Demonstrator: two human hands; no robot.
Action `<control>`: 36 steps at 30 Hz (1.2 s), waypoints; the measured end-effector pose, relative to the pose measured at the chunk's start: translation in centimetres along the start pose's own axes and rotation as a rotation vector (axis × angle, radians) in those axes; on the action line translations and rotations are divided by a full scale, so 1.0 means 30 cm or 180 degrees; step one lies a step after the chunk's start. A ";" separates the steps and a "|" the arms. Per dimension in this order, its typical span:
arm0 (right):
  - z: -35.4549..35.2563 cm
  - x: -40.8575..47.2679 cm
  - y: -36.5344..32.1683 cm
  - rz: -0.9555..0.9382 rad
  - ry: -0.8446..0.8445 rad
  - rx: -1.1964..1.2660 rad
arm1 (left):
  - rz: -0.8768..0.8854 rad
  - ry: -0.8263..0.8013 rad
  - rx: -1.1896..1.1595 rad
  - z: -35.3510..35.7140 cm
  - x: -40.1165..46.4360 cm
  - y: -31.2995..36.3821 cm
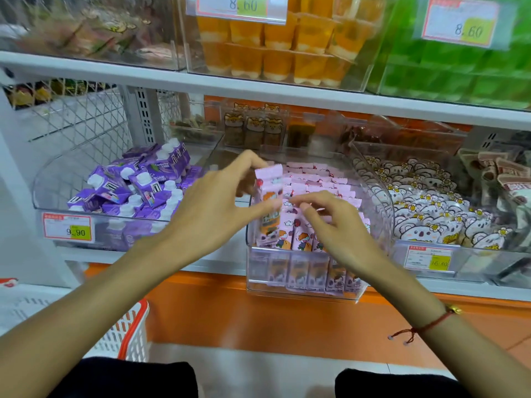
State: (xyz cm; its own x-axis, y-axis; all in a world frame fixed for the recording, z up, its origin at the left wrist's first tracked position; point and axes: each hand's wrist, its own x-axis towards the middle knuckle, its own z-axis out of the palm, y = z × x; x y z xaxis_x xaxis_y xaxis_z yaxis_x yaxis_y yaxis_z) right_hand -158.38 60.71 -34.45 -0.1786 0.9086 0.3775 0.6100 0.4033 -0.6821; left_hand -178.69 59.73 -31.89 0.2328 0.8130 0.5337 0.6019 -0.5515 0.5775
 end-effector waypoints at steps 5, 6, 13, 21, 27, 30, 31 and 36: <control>0.004 0.002 0.038 -0.0278 -0.0437 -0.0606 | 0.0220 -0.0414 0.1198 0.039 -0.005 -0.037; 0.004 0.002 0.043 -0.0301 -0.0438 -0.0662 | 0.0239 -0.0408 0.1234 0.050 -0.006 -0.041; 0.033 0.027 0.007 -0.0658 -0.0324 -0.1126 | -0.0806 -0.0029 0.0033 0.073 -0.013 -0.069; 0.069 0.089 -0.011 -0.0542 -0.1281 -0.2173 | -0.0979 -0.0044 -0.0475 0.102 -0.030 -0.074; 0.042 0.105 -0.012 -0.0641 -0.1573 -0.1833 | -0.1117 0.0039 -0.0705 0.100 -0.031 -0.083; 0.017 0.210 0.003 -0.0488 -0.0909 -0.0775 | -0.1131 0.0128 -0.0776 0.104 -0.025 -0.096; 0.012 0.268 0.018 -0.0370 -0.0599 -0.0755 | -0.1142 0.0121 -0.0814 0.107 -0.024 -0.098; 0.047 0.534 0.116 0.0380 -0.0771 -0.1536 | -0.1352 -0.0035 -0.1192 0.117 -0.015 -0.113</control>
State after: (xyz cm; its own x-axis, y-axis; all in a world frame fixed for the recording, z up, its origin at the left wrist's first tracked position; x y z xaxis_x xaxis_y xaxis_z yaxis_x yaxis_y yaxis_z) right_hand -160.21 76.84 -31.67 -0.2244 0.9669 0.1214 0.9114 0.2524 -0.3252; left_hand -178.16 61.91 -36.26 0.0385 0.9788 0.2011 0.3328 -0.2023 0.9210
